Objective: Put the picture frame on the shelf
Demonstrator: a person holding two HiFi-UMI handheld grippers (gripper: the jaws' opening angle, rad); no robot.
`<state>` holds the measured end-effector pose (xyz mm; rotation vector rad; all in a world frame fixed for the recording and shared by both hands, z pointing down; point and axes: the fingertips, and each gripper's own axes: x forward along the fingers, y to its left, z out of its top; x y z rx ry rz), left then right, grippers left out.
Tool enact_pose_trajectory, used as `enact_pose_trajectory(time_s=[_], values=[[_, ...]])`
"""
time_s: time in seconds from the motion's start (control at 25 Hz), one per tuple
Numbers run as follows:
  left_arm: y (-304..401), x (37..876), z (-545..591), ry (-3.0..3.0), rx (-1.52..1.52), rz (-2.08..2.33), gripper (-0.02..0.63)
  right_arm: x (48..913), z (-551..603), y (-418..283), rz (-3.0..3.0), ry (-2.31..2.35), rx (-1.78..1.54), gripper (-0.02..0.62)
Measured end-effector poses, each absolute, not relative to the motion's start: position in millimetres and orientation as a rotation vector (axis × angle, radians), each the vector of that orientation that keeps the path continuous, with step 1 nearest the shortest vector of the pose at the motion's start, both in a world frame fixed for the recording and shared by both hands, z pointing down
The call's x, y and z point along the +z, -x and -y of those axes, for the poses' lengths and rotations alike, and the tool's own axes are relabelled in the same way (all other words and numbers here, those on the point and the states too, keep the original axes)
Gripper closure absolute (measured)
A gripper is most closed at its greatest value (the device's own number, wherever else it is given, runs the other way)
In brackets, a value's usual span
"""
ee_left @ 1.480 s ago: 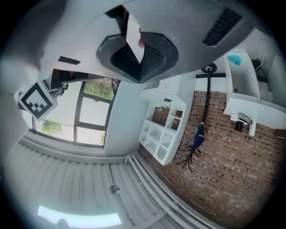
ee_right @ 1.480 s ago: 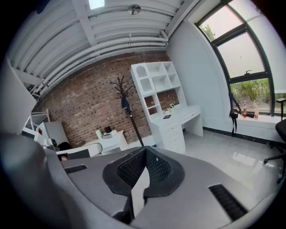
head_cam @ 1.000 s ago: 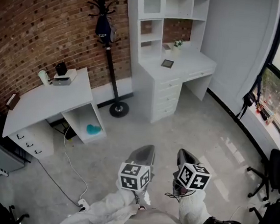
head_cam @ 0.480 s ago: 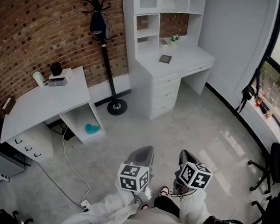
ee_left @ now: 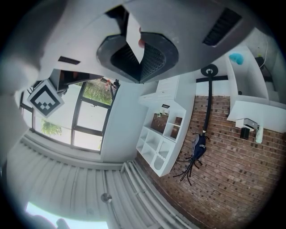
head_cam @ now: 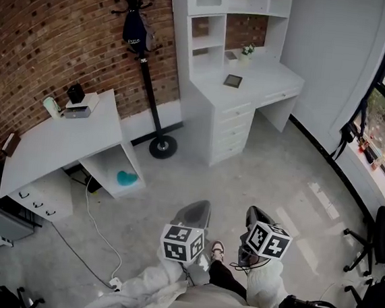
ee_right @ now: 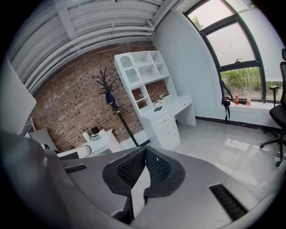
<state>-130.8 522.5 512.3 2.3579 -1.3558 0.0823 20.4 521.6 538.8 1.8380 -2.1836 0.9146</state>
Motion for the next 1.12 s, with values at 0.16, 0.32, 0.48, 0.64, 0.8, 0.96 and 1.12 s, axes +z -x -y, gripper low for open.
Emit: enact_pose_trajectory(time_s=[0.16,0.32,0.48,0.64,0.8,0.96,1.12], values=[[122,509,-479,-2.352,0.077,1.361,0.598,537,-477,-27,2.184,-1.814,0.904,0.571],[107,504,-435,-2.35,0.074,1.358,0.598,530,-430,-38,2.191,-1.799,0.888,0.571],[94,500,-393,-2.362,0.071,1.352,0.598,526,-387,-50,2.193,-1.8,0.879,0.571],[79,502,-354,-2.364,0.084,1.343,0.598,532,-349,-66,2.184,-1.795,0.907,0.571],[64,500,-314,-2.376,0.08,1.34,0.598,530,-314,-83,2.179,-1.806,0.901,0.571],[48,495,-278,-2.384,0.061,1.327,0.598,527,-284,-99,2.172,-1.806,0.876,0.571],[29,500,-258,-2.393,0.076,1.298,0.598,536,-266,-117,2.133,-1.811,0.9,0.571]])
